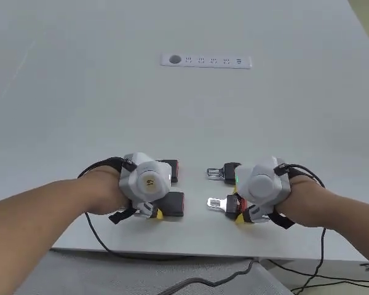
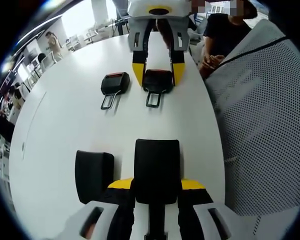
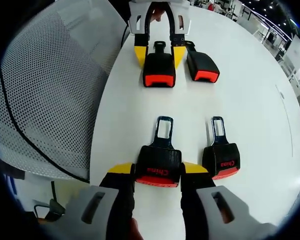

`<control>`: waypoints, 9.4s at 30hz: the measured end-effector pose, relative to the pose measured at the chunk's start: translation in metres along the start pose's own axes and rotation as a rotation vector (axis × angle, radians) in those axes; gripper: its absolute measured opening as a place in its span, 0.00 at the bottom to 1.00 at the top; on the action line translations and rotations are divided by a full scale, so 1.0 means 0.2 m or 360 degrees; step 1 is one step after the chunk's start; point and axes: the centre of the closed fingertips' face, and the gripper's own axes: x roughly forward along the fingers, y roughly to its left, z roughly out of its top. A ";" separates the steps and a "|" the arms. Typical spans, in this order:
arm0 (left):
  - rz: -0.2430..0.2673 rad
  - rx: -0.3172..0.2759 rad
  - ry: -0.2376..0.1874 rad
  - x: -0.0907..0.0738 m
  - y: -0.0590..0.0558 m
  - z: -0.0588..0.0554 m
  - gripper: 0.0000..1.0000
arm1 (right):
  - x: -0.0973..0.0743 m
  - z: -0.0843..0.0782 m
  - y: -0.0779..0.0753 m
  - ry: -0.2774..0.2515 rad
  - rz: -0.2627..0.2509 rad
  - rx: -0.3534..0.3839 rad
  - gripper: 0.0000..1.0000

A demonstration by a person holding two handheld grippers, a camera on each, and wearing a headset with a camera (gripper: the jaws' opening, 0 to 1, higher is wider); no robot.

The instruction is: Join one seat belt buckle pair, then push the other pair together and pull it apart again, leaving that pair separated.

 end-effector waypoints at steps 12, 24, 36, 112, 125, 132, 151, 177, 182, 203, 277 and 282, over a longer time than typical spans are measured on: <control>0.0001 -0.0001 0.0015 0.00 0.01 -0.01 0.33 | 0.02 0.12 0.02 -0.0051 0.0017 -0.0003 0.34; 0.0000 0.0007 0.0038 0.00 0.00 -0.01 0.33 | 0.07 0.23 0.04 -0.0075 0.0047 -0.0031 0.34; -0.0005 0.0027 0.0052 0.00 0.00 0.00 0.33 | 0.08 0.26 0.03 -0.0097 0.0051 0.0009 0.34; 0.0000 0.0005 -0.0035 -0.01 0.00 -0.01 0.31 | 0.16 0.43 0.03 -0.0198 -0.0041 0.0011 0.31; -0.0001 -0.0006 -0.0046 -0.02 0.00 0.00 0.32 | 0.15 0.42 0.03 -0.0225 -0.0033 0.0027 0.32; -0.0001 -0.0034 -0.0014 -0.02 0.00 0.01 0.33 | 0.15 0.42 0.03 -0.0228 -0.0008 0.0037 0.33; -0.0006 -0.0046 0.0001 0.00 0.01 -0.02 0.34 | 0.16 0.43 0.00 -0.0248 -0.0021 0.0098 0.37; 0.0201 -0.0133 -0.0205 -0.24 0.22 0.15 0.41 | -0.13 0.41 -0.19 -0.0342 -0.0200 0.0151 0.38; 0.0240 -0.0140 -0.0197 -0.23 0.33 0.13 0.42 | -0.15 0.30 -0.28 -0.0302 -0.0226 0.0172 0.37; 0.0112 -0.0050 -0.0043 -0.11 0.37 0.02 0.44 | -0.09 0.00 -0.42 -0.0097 -0.0168 0.0085 0.35; 0.0068 -0.0144 0.0057 0.00 0.41 -0.06 0.34 | 0.09 0.30 -0.39 -0.0195 -0.0072 0.0163 0.33; 0.0073 -0.0141 0.0059 -0.01 0.41 -0.06 0.34 | 0.11 0.32 -0.40 -0.0203 -0.0075 0.0174 0.33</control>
